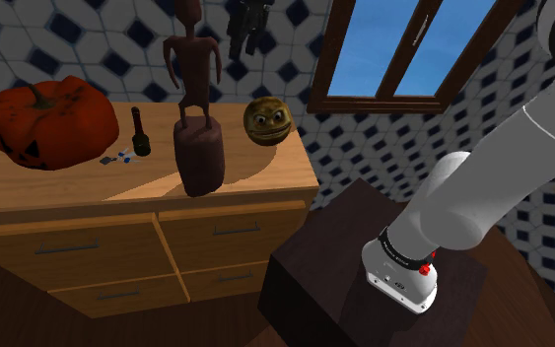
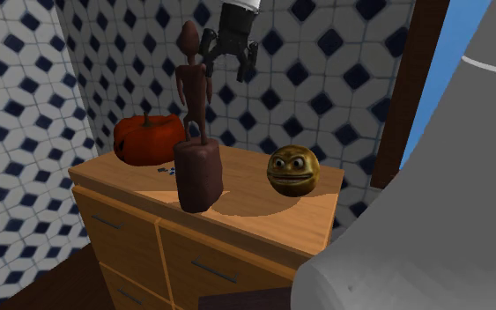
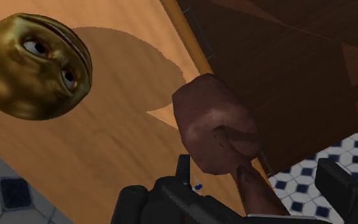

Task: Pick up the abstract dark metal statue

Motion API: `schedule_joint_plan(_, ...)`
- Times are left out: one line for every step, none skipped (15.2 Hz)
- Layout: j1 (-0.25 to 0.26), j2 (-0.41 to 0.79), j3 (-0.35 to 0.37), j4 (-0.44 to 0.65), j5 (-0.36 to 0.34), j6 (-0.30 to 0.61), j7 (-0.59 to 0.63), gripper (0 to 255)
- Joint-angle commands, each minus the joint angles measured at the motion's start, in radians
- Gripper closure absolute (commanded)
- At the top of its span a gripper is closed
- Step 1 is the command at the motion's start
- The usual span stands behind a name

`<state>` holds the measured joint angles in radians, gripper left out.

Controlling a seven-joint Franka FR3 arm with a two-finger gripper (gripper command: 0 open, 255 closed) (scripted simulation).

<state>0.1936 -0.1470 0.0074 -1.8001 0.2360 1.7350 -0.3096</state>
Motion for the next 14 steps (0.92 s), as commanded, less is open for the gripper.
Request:
schedule_joint_plan(0.011,0.046,0.004,0.073,0.019,-0.006,-0.041,0)
schedule_joint_plan(0.017,0.069,0.008,0.112,0.028,-0.010,-0.057,0)
schedule_joint_plan(0.023,0.093,0.012,0.151,0.037,-0.015,-0.073,0)
schedule_joint_plan(0.028,0.117,0.016,0.192,0.045,-0.020,-0.089,0)
schedule_joint_plan(0.034,0.141,0.021,0.233,0.054,-0.027,-0.104,0)
schedule_joint_plan(0.038,0.163,0.025,0.273,0.061,-0.034,-0.118,0)
schedule_joint_plan(0.038,0.159,0.026,0.254,0.062,-0.020,-0.122,0)
schedule_joint_plan(0.039,0.155,0.026,0.236,0.062,-0.006,-0.125,0)
schedule_joint_plan(0.039,0.152,0.026,0.218,0.063,0.008,-0.129,0)
schedule_joint_plan(0.039,0.148,0.027,0.201,0.064,0.022,-0.133,0)
schedule_joint_plan(0.039,0.145,0.027,0.184,0.065,0.035,-0.137,0)
schedule_joint_plan(0.040,0.143,0.027,0.167,0.066,0.049,-0.140,0)
schedule_joint_plan(0.040,0.140,0.027,0.151,0.066,0.062,-0.144,0)
schedule_joint_plan(0.040,0.139,0.028,0.141,0.067,0.070,-0.146,0)
